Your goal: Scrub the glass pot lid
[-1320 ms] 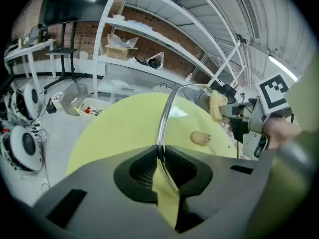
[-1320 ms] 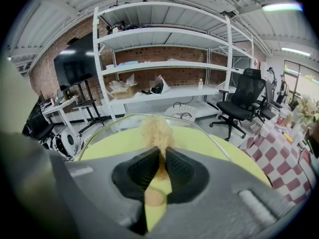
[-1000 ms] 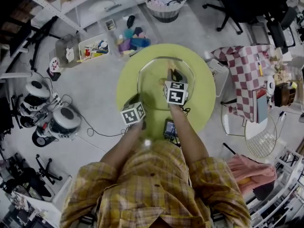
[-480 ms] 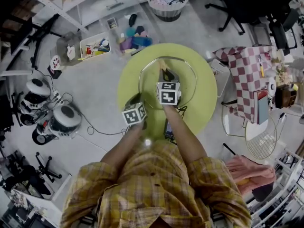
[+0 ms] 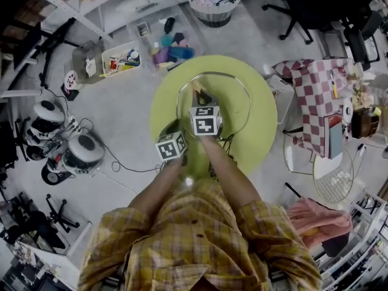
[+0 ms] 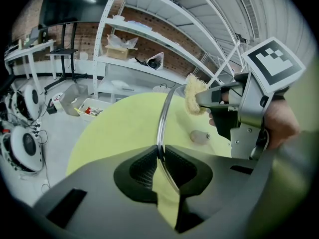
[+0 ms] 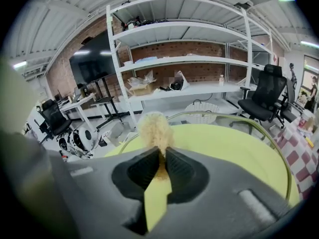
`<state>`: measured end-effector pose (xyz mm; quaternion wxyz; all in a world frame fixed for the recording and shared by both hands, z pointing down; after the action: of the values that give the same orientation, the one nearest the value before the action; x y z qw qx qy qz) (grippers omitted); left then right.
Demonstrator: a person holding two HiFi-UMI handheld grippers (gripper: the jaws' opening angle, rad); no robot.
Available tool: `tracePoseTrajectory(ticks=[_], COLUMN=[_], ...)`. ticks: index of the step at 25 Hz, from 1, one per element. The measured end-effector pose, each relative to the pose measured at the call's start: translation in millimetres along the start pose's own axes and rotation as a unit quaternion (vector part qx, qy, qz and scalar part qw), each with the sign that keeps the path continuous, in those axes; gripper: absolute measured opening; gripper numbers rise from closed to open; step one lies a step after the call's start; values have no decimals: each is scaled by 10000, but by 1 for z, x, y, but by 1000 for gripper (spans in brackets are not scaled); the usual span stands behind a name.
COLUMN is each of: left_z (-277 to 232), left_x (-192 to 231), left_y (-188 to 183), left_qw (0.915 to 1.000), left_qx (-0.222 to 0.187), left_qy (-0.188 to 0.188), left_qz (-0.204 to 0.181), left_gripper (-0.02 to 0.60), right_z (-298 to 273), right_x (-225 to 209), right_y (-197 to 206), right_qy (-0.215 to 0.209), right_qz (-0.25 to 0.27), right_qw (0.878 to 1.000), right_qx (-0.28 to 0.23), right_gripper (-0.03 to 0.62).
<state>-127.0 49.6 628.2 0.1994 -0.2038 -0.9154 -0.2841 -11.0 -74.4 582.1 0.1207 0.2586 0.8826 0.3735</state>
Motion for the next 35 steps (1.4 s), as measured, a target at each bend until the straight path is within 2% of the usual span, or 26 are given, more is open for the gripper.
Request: tracePoseTrajectory(ticks=[6,11,19,24,35], left_z=[-2,-4,-5,-4,0], left_x=[1,2,2,0,-3], left_y=[3,3,1,2,0], left_qw=[10000,10000,10000,9999,9998], left_qx=[44,0,-30,-52,-74], left_qy=[19,47,13,-77,-195], left_qz=[-6,-32,-61,-121,-29], left_gripper=[52,52,52,52,52], right_z=[-2,-1,5,14,34], right_x=[13,7,-17,-41,-78], right_y=[-1,1,4,19,36], right_qy=[-271,-350,-154,82,400], right_qz=[221,237,41,-107,-337], right_qw=[9994,9991,9999,9999,9986], right_qx=[54,23,-17,-3,-42], right_gripper=[37,37,37,38,38])
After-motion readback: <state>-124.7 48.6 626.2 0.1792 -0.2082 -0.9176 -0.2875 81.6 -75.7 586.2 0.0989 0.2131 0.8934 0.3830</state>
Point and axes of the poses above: the fingertips, and each gripper's own axes: z backward along the fingers, x to its left, y out of its underside, the point moved 9 cm from there along z, backward along the fingers, and after that the axes turned 8 degrees about z, right-handed, at the moved point
